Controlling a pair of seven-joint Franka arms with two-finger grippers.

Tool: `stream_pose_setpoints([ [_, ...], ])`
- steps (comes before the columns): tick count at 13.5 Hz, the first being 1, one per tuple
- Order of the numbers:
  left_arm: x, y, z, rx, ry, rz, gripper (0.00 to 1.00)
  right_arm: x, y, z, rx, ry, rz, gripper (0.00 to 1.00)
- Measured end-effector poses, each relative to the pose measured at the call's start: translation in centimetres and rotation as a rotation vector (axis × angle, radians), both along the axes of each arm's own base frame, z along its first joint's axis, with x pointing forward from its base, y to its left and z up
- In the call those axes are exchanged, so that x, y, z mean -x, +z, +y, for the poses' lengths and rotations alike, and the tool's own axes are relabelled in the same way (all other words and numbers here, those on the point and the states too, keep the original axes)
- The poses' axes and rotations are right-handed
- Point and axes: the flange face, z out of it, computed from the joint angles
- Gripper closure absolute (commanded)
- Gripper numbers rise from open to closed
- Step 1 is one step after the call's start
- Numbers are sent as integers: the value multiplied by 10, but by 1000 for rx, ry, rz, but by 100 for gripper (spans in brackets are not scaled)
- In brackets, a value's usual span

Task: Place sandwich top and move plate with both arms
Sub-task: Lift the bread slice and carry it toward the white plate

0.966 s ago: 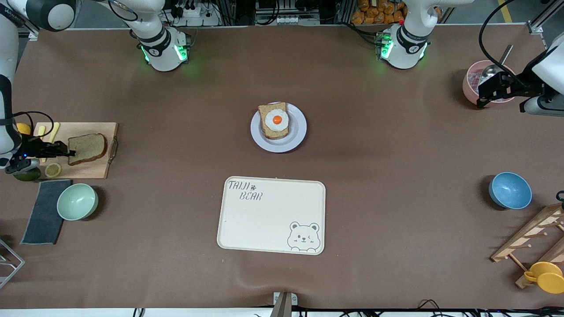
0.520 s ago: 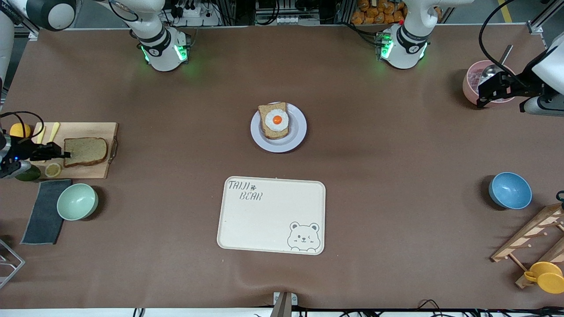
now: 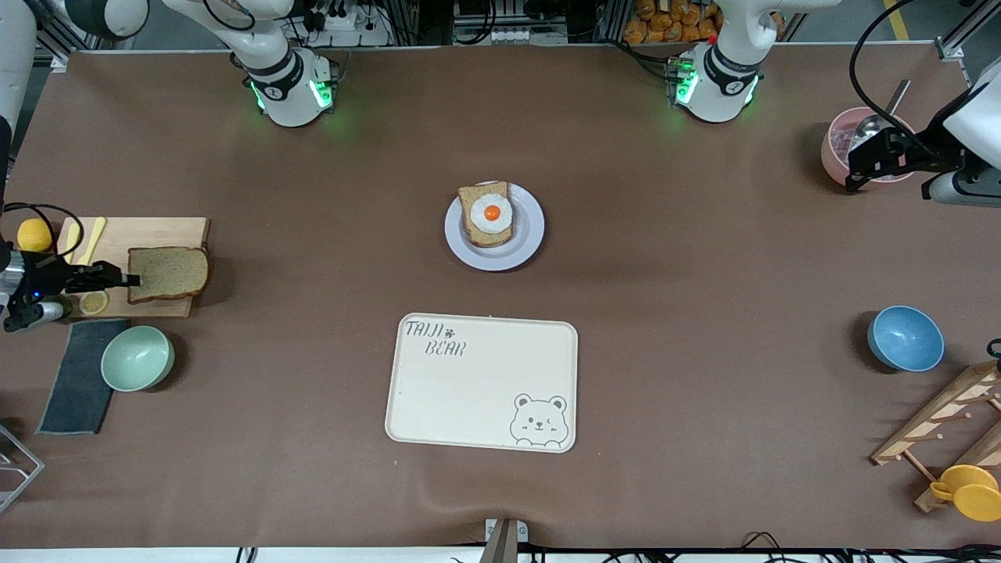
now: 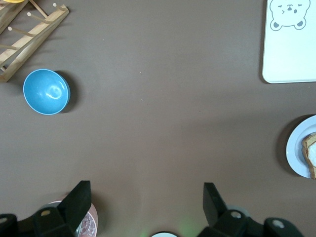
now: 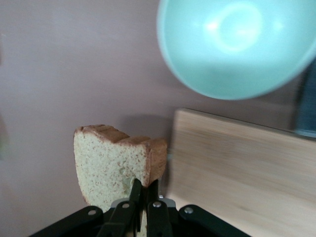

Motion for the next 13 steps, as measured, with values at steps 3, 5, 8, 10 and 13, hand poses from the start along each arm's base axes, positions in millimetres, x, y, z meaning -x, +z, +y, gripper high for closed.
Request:
stream_pose_setpoints([
  [3,-1,-1,0,0,0,2,0,-14,21,51,-15,-29,61,100],
  [5,-1,-1,0,0,1,2,0,-25,30,91,-23,-61,99,100],
  [8,-1,-1,0,0,1,2,0,-35,44,166,-33,-98,161,100],
  [10,-1,-1,1,0,1,2,0,-37,55,217,-28,-119,194,100],
  [13,-1,-1,1,0,1,2,0,-33,58,283,-15,-125,160,100],
])
